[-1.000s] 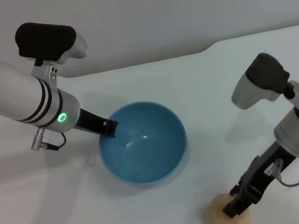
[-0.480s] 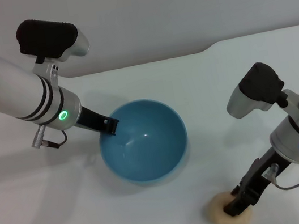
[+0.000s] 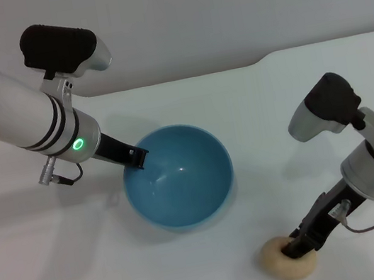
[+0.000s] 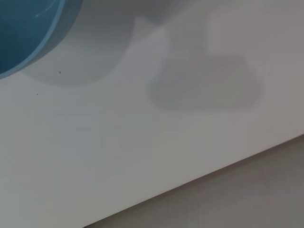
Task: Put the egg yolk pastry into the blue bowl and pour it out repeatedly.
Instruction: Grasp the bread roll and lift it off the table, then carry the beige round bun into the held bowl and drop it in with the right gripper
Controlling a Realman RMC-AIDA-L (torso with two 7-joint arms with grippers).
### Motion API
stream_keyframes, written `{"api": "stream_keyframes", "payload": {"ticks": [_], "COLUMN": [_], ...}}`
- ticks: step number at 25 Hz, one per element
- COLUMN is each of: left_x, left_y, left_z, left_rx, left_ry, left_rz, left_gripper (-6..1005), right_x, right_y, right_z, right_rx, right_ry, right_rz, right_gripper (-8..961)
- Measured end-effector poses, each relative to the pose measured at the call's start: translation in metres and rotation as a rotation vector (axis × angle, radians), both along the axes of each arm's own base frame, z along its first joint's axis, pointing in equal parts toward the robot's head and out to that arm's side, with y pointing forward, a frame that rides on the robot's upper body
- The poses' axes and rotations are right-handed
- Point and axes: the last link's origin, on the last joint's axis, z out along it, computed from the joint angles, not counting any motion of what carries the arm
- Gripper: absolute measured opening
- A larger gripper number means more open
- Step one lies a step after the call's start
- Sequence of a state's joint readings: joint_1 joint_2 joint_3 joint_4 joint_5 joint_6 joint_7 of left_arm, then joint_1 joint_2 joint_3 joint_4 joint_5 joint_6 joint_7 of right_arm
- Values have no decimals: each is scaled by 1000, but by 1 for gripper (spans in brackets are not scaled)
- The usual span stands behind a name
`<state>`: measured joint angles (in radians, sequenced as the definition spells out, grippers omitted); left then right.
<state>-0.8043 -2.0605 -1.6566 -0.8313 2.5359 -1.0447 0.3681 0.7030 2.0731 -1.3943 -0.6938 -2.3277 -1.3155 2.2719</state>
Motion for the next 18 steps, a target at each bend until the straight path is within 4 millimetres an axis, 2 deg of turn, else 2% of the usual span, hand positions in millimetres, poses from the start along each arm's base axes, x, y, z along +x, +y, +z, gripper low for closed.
{"api": "stream_keyframes", "payload": {"ticks": [6, 14, 18], "left_x": [0, 3, 5], "left_y": [0, 1, -2], "left_z": [1, 2, 1], "left_rx": [-2, -13, -43], "left_ry": [2, 11, 20], "left_rz": [0, -6, 2], "left_gripper": [13, 13, 13], "right_x": [-2, -5, -16], "right_y": [-1, -1, 1], "right_z": [17, 54, 72], "right_rx": [15, 68, 74], "right_ry": [70, 205, 291], "right_rz": [-49, -72, -46], "right_gripper": [214, 181, 162]}}
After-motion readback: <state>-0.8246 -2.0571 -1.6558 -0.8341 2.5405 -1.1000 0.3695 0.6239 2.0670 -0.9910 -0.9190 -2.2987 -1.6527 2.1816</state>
